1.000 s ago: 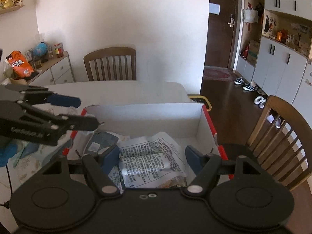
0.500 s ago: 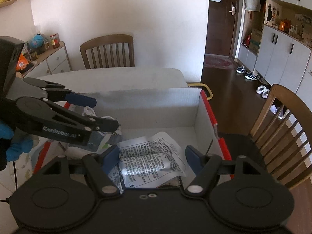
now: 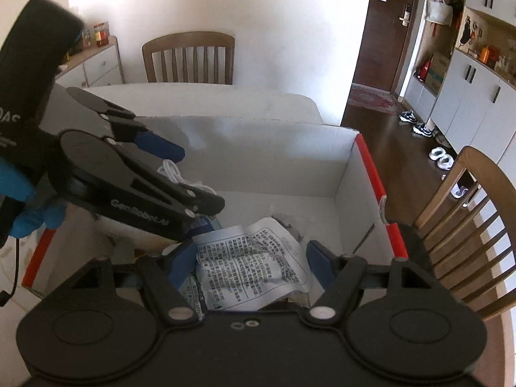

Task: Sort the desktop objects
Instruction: 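Open the right tool to drop the printed packet while the left tool releases the cable, then withdraw both tools from the shoebox toward the items left on the table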

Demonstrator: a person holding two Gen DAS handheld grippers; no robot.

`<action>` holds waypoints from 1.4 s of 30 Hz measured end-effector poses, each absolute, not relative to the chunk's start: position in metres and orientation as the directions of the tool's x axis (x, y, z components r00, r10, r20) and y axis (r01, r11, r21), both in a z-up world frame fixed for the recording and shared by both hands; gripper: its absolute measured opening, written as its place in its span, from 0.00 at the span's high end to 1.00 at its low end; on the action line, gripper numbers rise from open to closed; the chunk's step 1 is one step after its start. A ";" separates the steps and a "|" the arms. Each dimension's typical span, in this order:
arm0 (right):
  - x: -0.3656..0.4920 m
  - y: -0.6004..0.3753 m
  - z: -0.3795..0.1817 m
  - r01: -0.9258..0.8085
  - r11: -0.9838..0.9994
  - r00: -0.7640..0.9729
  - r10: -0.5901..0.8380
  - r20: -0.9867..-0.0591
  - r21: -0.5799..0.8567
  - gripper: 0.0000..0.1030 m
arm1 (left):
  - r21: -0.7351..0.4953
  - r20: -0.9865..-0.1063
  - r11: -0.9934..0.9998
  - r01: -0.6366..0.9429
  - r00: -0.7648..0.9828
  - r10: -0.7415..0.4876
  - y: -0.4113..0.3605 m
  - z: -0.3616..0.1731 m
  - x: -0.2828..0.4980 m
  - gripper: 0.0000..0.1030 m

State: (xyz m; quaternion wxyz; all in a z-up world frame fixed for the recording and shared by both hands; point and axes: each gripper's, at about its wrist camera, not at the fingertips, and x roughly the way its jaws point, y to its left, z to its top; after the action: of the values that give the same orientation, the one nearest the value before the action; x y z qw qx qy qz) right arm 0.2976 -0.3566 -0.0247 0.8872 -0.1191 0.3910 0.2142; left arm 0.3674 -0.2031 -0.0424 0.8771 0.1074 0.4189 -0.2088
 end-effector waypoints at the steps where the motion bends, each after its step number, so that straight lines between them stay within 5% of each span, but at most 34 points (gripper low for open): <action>1: 0.296 -0.355 -0.025 -0.480 0.875 0.606 0.284 -0.743 -0.057 0.28 | 0.015 -0.787 0.890 0.455 0.555 -0.271 -0.204 -0.044 0.367 0.30; 16: 0.292 -0.354 -0.027 -0.496 0.865 0.596 0.277 -0.753 -0.075 0.24 | -0.013 -0.841 0.904 0.428 0.485 -0.241 -0.205 -0.052 0.377 0.29; 22: 0.291 -0.358 -0.018 -0.496 0.865 0.611 0.289 -0.737 -0.072 0.20 | -0.018 -0.823 0.905 0.424 0.508 -0.255 -0.203 -0.044 0.372 0.20; 42: 0.275 -0.360 0.009 -0.489 0.871 0.622 0.308 -0.720 -0.050 0.20 | -0.073 -0.754 0.891 0.448 0.560 -0.343 -0.181 0.001 0.330 0.20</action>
State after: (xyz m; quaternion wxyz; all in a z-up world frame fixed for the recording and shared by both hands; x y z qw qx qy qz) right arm 0.2753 -0.3603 0.0087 0.8925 -0.1214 0.3728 0.2232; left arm 0.3300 -0.1811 0.0011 0.8808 0.0637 0.4121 -0.2245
